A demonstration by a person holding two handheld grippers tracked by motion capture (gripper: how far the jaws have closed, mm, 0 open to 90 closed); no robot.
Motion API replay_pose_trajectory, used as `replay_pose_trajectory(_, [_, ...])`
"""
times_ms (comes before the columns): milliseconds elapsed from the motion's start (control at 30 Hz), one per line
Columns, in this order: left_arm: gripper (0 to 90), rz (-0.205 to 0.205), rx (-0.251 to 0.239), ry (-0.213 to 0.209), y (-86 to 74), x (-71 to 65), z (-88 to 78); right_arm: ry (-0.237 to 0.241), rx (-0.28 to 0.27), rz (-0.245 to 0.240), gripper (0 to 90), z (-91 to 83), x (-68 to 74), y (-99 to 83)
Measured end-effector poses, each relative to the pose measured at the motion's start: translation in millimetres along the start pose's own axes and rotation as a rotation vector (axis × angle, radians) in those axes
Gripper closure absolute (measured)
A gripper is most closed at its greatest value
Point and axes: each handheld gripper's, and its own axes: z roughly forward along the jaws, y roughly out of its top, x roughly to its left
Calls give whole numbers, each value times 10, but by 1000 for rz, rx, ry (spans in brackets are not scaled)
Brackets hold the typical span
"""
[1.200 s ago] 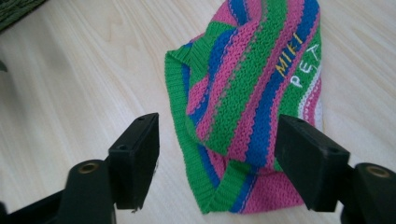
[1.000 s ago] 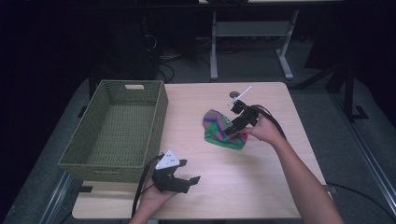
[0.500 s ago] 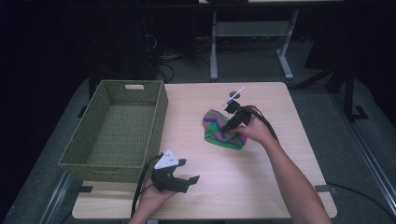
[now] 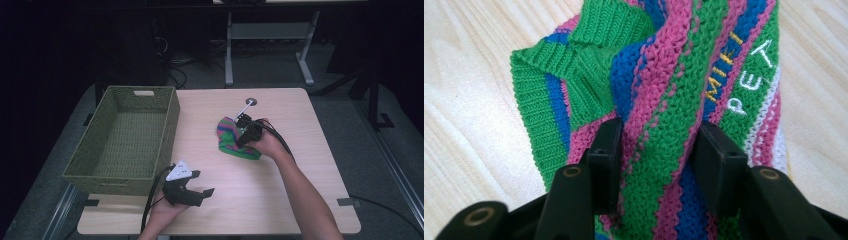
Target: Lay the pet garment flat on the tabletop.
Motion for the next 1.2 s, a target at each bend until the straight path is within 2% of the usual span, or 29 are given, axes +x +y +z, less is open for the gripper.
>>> replay_pose_trajectory(200, [182,2,6,-4,-3,-10,16,-12,4,-4,632,-8,21,1])
replay_pose_trajectory(333, [183,1,3,-1,0,-1,15,-37,18,-15,687,-9,79,16])
replay_pose_trajectory(533, [183,3,12,-2,1,-4,36,-65,21,-27,714,-10,132,22])
replay_pose_trajectory(733, [183,-1,8,1,-5,-8,30,-31,4,15,735,-16,82,2])
replay_pose_trajectory(933, [183,1,4,5,2,13,13,-17,0,15,740,-21,61,-1])
replay_pose_trajectory(1033, [183,-5,0,4,-4,24,5,16,-9,37,740,-29,-3,-12])
replay_pose_trajectory(1200, [183,-9,-5,7,-6,33,-10,29,-15,51,743,-66,-41,-16])
